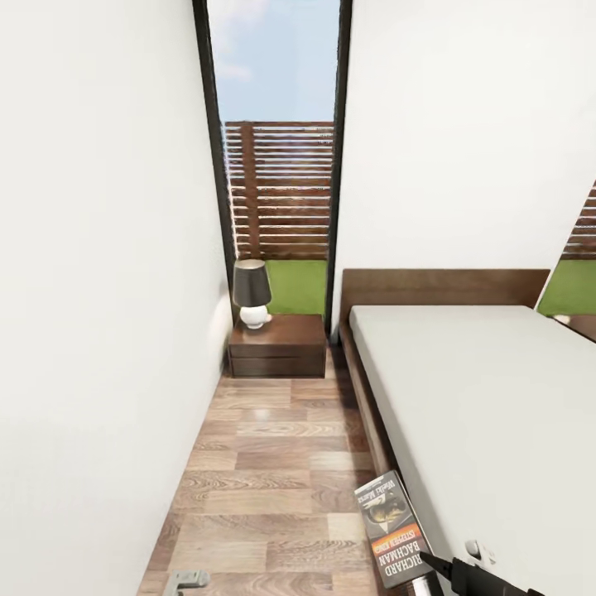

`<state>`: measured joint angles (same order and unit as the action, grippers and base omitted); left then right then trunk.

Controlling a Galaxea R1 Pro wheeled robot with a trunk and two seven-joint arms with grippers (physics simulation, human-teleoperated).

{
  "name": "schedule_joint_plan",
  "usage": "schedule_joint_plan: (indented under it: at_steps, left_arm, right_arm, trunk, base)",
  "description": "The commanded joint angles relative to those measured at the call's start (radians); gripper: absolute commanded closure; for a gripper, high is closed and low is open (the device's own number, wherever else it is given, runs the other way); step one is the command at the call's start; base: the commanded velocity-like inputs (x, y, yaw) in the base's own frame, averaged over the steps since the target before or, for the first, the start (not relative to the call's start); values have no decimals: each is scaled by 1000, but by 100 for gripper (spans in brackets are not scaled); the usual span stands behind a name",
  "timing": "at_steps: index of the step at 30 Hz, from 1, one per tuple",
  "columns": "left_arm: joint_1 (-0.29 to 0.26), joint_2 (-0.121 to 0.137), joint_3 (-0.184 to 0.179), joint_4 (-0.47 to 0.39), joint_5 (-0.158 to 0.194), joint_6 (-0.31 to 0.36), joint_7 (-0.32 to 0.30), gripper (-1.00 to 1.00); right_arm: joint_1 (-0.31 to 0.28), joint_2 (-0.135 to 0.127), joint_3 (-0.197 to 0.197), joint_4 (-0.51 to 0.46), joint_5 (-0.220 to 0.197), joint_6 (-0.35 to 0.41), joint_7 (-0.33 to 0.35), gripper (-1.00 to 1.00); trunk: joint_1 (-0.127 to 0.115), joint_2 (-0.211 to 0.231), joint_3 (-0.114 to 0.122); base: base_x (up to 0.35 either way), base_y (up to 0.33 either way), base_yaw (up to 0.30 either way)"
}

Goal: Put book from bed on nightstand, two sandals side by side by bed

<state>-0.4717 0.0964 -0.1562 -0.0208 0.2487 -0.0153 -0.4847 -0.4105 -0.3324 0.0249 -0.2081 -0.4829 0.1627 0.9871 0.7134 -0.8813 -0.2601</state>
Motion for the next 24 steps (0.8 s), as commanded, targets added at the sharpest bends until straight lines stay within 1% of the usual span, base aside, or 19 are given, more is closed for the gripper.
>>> schedule_joint_plan:
  at_steps: [1, 24]
  left_arm:
    - [-1, 0, -9, 0, 9, -2, -3, -100]
    - [-1, 0, -9, 0, 7, -2, -3, -100]
  right_arm:
    - [-1, 0, 1, 0, -10, 11, 2, 100]
    - [-1, -1, 1, 0, -11, 11, 2, 100]
  trunk:
    - [1, -1, -1]
    - [1, -1, -1]
  base:
    - [324, 0, 0]
    - [324, 0, 0]
